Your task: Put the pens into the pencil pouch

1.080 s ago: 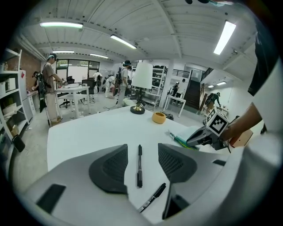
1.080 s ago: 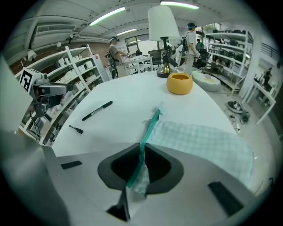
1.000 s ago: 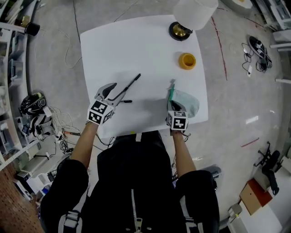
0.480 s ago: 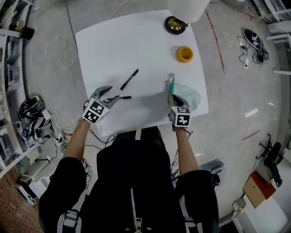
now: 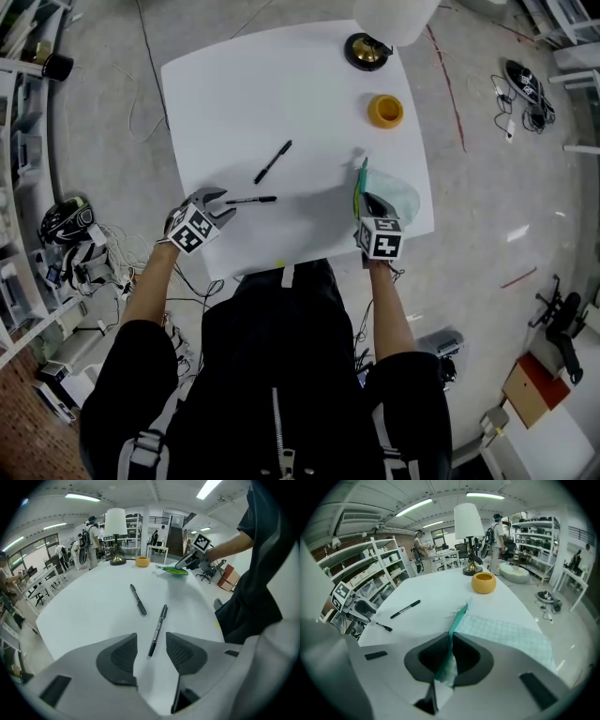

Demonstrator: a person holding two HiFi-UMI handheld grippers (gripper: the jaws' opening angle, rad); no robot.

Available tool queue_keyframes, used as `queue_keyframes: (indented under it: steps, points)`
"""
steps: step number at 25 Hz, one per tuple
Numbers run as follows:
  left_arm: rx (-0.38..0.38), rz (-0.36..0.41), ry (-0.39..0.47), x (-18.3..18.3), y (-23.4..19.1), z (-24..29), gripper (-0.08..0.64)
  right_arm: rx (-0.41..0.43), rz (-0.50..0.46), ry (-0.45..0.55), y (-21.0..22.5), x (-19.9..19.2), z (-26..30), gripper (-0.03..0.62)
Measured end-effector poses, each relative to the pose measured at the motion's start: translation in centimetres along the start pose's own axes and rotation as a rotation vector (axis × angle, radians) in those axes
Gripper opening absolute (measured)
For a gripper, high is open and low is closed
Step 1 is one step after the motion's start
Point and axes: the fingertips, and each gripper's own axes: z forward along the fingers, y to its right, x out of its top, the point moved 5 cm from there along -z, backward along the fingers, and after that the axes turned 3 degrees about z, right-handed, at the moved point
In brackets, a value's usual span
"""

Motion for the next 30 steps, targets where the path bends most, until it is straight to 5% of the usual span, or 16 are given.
queue_keyframes:
  steps: [11, 30]
  points:
    - [-0.092, 0.099, -0.133, -2.0, 0.0, 2.9, 0.139, 0.000, 0.019, 0.006, -0.5, -0.2, -0.3, 0.035]
    - [-0.122, 0.195, -0.088, -1.2, 1.1, 3.1, 0.049, 0.002, 0.033, 0.022, -0.6, -0.2, -0.5, 0.034]
